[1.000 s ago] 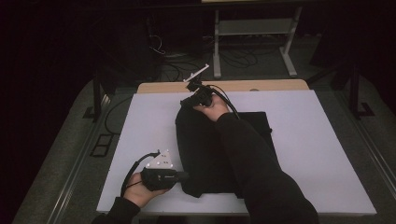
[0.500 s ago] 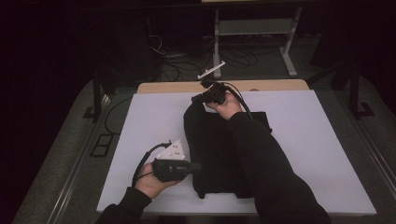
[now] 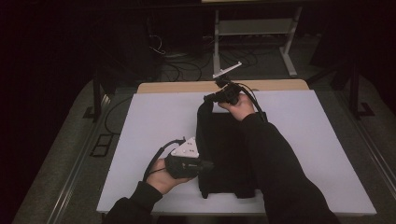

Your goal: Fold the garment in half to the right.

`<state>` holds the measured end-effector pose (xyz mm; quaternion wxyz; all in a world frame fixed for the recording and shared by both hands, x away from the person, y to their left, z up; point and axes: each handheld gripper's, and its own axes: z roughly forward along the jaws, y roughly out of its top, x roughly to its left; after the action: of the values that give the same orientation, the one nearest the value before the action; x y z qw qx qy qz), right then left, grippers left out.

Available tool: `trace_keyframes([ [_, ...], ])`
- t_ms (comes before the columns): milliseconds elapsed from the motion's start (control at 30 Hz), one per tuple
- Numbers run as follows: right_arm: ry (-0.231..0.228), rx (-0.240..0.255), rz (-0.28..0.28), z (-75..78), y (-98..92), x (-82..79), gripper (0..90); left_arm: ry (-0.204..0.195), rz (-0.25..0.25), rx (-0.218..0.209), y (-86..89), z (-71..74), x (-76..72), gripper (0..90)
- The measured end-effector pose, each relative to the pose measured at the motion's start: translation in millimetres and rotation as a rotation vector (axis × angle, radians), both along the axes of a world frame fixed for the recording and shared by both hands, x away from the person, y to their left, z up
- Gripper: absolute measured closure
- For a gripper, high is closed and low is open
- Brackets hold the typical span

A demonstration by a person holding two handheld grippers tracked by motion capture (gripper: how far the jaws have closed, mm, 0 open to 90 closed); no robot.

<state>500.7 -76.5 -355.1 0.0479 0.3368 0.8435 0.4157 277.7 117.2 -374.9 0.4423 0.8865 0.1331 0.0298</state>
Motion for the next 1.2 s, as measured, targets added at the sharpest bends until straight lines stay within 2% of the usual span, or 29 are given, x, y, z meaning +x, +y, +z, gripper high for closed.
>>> trace_keyframes([
  [400,0.002,0.009,-0.026,-3.0,-19.0,-2.0,83.5,0.006,-0.026,-0.001,-22.5,-0.2,2.4,83.5],
  [733,0.014,0.019,-0.052,-14.2,-38.5,-4.2,83.4,0.018,-0.054,0.004,-42.3,-5.5,5.6,83.5],
  [1033,0.022,0.033,-0.084,-17.9,-55.9,-5.7,83.4,0.014,-0.087,0.023,-58.5,-6.4,11.7,83.5],
  [1200,0.027,0.035,-0.095,-21.7,-66.0,-7.6,83.3,0.033,-0.096,0.021,-67.6,-10.6,13.4,83.5],
])
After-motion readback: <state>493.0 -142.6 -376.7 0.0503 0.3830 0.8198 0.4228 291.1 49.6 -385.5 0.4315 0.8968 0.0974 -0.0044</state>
